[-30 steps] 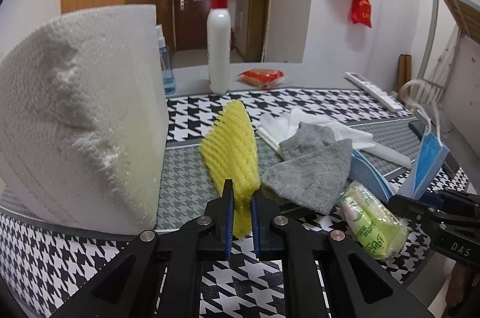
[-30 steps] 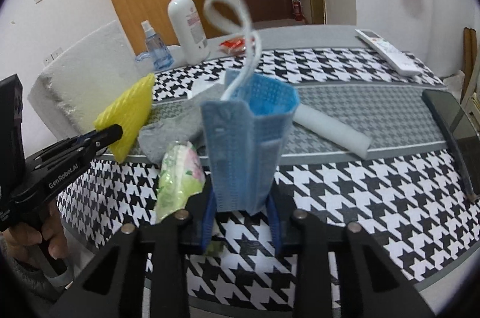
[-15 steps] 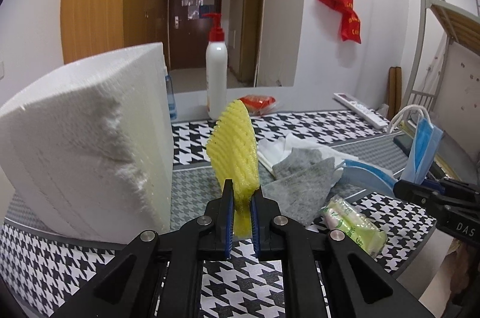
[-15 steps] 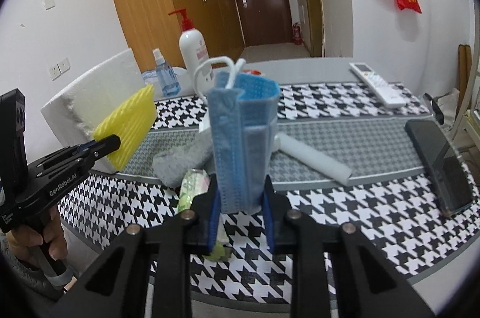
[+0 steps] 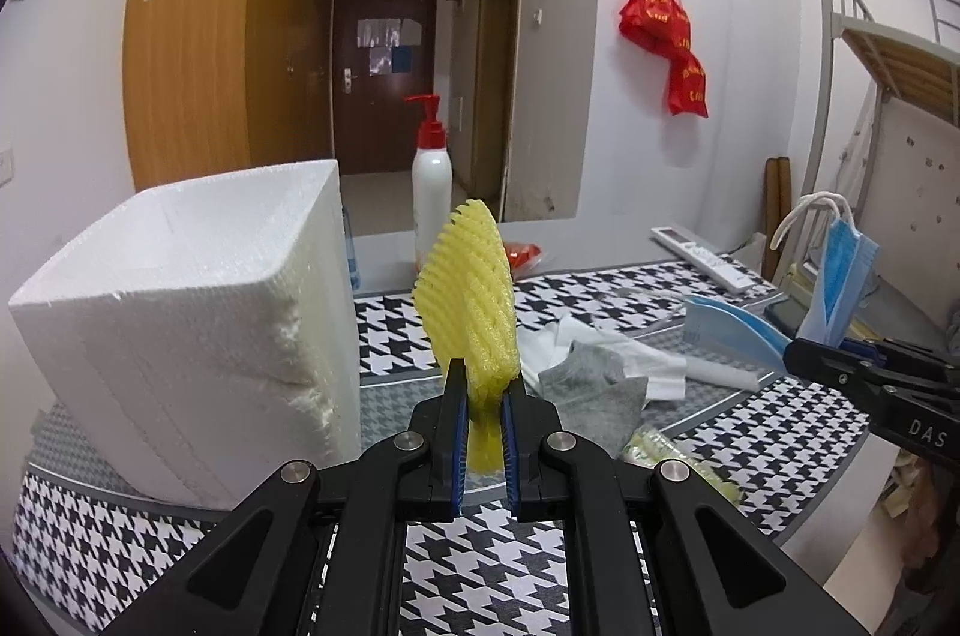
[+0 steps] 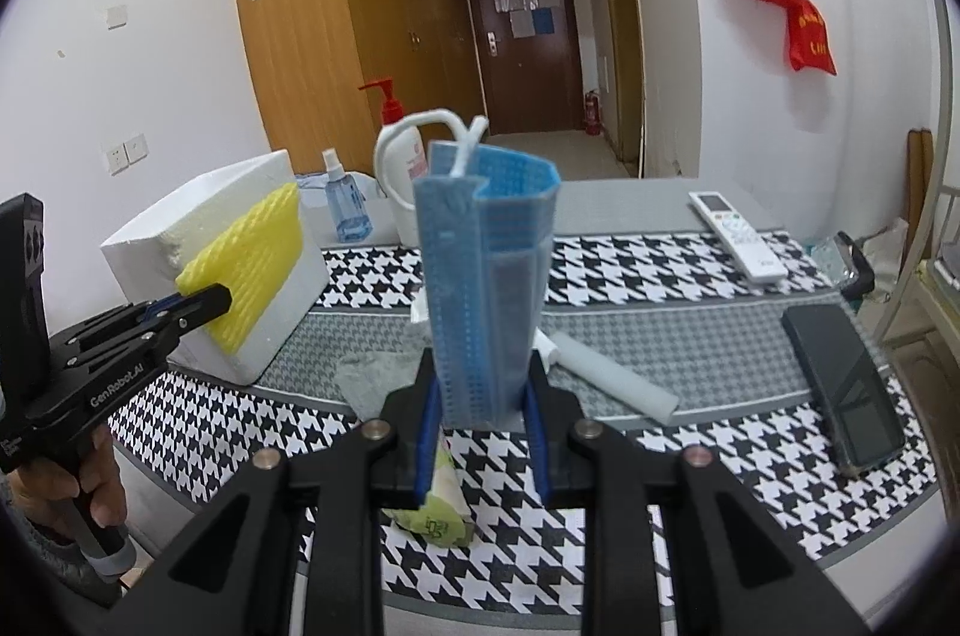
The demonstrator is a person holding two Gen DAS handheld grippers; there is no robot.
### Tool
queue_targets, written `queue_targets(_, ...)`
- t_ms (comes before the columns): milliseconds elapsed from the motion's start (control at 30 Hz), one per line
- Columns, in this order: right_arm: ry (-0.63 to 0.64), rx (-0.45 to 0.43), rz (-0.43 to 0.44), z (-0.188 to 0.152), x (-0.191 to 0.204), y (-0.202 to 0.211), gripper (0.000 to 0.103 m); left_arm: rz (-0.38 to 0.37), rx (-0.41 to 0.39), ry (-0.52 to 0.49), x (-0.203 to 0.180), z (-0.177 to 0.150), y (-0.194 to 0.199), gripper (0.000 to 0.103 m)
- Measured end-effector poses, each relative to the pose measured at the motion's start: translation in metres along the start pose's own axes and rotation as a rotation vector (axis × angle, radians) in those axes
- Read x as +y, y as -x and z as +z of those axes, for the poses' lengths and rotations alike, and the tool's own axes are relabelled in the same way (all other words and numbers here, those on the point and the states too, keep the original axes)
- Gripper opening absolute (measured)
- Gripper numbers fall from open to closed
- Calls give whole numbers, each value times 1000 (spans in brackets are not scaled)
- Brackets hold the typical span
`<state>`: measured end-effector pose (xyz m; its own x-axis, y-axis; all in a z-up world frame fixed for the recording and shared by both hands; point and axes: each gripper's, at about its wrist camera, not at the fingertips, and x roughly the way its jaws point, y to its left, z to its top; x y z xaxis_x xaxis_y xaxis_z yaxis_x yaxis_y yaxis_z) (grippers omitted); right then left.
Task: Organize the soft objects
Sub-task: 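Lift both held items and carry them over the white foam box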
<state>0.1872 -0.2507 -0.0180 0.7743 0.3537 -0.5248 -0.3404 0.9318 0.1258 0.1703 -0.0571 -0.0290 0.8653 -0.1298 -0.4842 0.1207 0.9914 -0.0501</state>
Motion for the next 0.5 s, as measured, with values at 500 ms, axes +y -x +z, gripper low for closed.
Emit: queue_targets(500, 15, -54, 21, 17, 9, 5, 29, 16, -55, -45, -3, 19, 18, 10)
